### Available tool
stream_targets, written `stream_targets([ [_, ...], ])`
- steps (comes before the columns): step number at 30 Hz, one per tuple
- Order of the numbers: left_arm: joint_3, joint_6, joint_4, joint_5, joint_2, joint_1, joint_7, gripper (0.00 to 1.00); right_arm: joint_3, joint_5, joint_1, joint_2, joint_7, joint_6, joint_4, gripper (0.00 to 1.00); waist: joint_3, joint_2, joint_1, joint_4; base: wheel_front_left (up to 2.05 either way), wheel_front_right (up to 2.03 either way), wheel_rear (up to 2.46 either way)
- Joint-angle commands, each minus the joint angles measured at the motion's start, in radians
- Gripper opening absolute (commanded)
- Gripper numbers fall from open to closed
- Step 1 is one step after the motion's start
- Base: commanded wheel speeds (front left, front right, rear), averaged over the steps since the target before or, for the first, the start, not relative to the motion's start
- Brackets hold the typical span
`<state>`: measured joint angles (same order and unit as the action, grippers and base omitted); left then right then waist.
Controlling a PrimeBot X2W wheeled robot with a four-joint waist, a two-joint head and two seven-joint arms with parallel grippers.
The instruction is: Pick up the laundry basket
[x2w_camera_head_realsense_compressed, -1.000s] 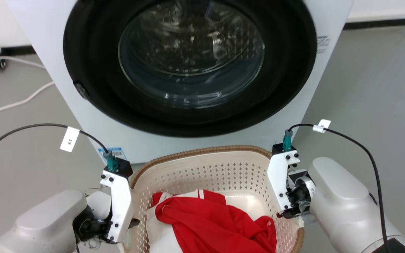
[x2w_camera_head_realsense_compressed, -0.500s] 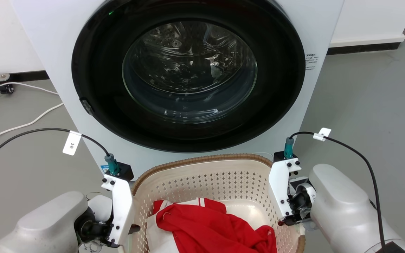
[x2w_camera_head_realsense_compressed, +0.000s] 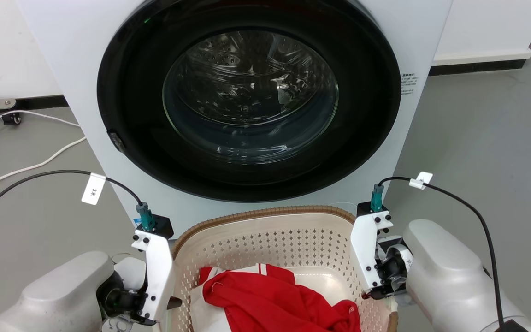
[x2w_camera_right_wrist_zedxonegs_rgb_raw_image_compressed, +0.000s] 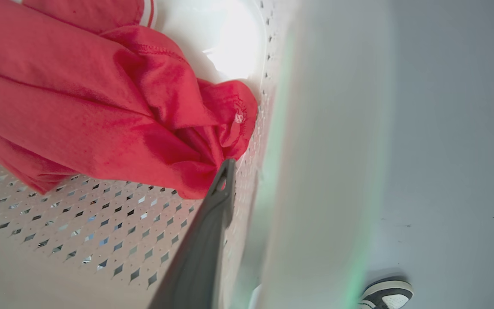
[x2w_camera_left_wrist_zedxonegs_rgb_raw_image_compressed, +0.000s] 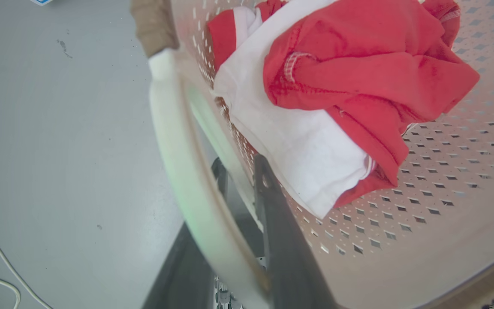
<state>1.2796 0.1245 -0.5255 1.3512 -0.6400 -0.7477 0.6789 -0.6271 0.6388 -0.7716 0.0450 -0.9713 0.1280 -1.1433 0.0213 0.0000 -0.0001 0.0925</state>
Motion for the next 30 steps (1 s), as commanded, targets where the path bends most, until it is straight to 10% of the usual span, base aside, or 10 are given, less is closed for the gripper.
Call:
stream_targets([
  [1,0.002,0.01,-0.003,0.0,-0.006,-0.014,0.004,0.0,-0.011,0.0,0.008,0.01,0.005,0.005,-0.001,0.0,0.0,0.0,0.0001,0.0,0.0,0.0,0.0],
  [30,0.001,0.01,-0.018,-0.001,0.002,-0.005,0.032,0.0,-0.084,0.06,0.001,0.009,0.03,0.005,-0.019,0.0,0.014,0.0,0.0001,0.0,0.0,0.0,0.0],
])
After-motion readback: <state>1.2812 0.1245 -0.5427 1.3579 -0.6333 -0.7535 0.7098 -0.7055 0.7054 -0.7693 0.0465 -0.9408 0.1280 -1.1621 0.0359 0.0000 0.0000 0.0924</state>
